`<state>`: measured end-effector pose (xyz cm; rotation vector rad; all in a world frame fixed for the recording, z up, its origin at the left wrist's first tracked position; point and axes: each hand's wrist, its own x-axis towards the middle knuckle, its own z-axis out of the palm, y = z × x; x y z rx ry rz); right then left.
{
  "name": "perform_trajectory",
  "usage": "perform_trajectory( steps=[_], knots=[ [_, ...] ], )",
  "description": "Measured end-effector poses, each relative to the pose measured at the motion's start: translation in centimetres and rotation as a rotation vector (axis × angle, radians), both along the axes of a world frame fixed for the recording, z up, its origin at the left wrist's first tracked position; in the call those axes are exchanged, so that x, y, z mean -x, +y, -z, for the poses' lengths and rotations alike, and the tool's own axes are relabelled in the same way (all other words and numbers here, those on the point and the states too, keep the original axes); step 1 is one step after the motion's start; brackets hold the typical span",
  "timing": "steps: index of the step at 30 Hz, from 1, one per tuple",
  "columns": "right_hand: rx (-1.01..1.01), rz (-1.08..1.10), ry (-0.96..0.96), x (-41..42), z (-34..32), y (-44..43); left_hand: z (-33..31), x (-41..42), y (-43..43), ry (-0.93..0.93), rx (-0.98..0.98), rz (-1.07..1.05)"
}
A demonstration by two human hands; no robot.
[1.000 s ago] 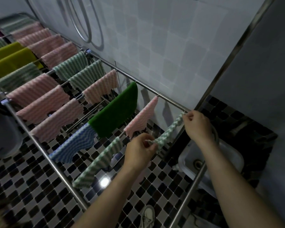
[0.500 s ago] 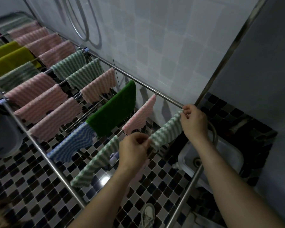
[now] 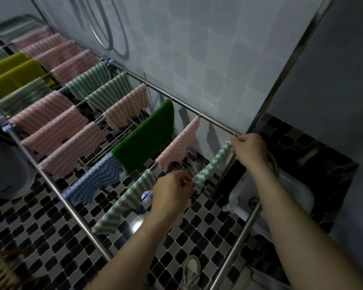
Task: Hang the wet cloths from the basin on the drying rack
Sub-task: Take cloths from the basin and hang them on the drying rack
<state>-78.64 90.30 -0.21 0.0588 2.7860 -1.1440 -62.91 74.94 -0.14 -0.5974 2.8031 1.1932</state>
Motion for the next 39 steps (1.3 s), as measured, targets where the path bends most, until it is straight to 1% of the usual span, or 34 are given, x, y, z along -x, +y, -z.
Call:
perform_trajectory(
  steps=[1,2,6,12,13,16,18,20,23,25,28,29,31,34,36,39],
  knots=[
    [0.05,0.026,-0.033,0.1,0.0,-0.1,0.0,-0.1,0.2,0.023,0.041,0.021],
    [0.054,0.041,-0.049,0.2,0.0,0.0,0.1,-0.1,0.5,0.045,0.087,0.044],
    [-0.071,0.008,-0.014,0.1,-0.7,-0.1,0.3,-0.4,1.1,0.093,0.22,0.098],
    [-0.301,-0.08,0.221,0.4,-0.6,0.1,0.1,-0.6,1.6,0.225,0.338,0.128],
    [-0.315,-0.085,0.25,0.2,-0.4,0.1,0.1,-0.7,1.6,0.231,0.357,0.131],
    [-0.257,-0.065,0.279,-0.5,-0.2,0.1,0.1,-1.0,1.3,0.191,0.326,0.111],
    [-0.189,-0.107,0.308,-1.0,-0.6,0.0,0.0,-1.6,0.5,0.143,0.272,0.071],
    [-0.133,-0.256,0.313,-1.8,-1.1,-0.5,-0.8,-3.1,-0.8,0.073,0.235,0.067],
    [-0.065,-0.56,0.19,-3.8,-2.1,-1.7,-2.6,-5.8,-2.5,-0.071,0.189,0.159],
    [-0.096,-0.745,0.096,-5.6,-2.4,-2.7,-3.3,-7.9,-3.4,-0.149,0.217,0.2],
    [-0.201,-0.885,0.043,-7.6,-2.1,-3.4,-3.3,-10.6,-4.1,-0.262,0.252,0.246],
    [-0.232,-0.898,0.05,-8.0,-1.9,-3.5,-3.0,-11.3,-4.1,-0.303,0.26,0.271],
    [-0.262,-0.904,0.055,-8.6,-1.8,-3.9,-2.7,-12.6,-4.1,-0.329,0.295,0.313],
    [-0.296,-0.88,0.053,-9.0,-2.1,-4.2,-1.9,-13.8,-4.3,-0.268,0.298,0.327],
    [-0.338,-0.857,0.065,-9.3,-2.3,-4.4,-1.2,-14.2,-4.6,-0.244,0.275,0.328],
    [-0.347,-0.794,0.063,-10.0,-2.4,-4.6,-0.7,-14.6,-5.0,-0.218,0.232,0.352]
  ],
)
